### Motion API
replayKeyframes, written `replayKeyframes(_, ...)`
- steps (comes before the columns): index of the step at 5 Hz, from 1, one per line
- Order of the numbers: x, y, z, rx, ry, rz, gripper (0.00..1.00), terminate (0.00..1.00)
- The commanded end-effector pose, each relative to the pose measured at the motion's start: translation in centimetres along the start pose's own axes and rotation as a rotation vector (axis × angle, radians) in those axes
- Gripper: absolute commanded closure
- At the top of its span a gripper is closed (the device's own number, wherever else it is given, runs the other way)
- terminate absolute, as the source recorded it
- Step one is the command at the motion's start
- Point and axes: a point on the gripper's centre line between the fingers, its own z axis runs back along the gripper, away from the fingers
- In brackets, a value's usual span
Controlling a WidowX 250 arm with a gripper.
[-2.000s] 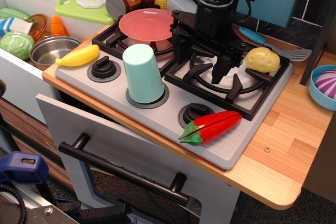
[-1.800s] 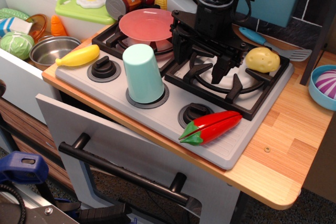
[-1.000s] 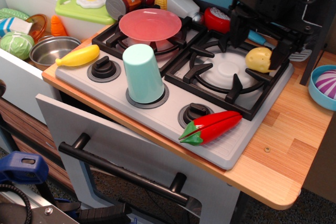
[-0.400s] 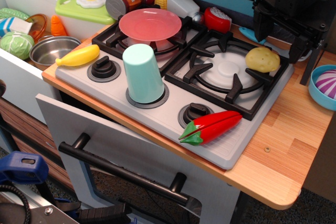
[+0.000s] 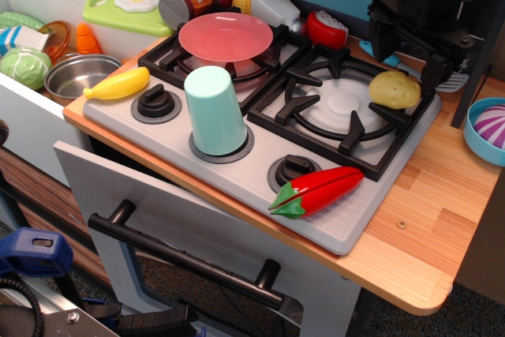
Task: Put potato on plate
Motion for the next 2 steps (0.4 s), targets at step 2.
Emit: replayKeyframes(2,0.3,1.1,-0.7,-0.021,-0.061,-0.028,0.00,0.00)
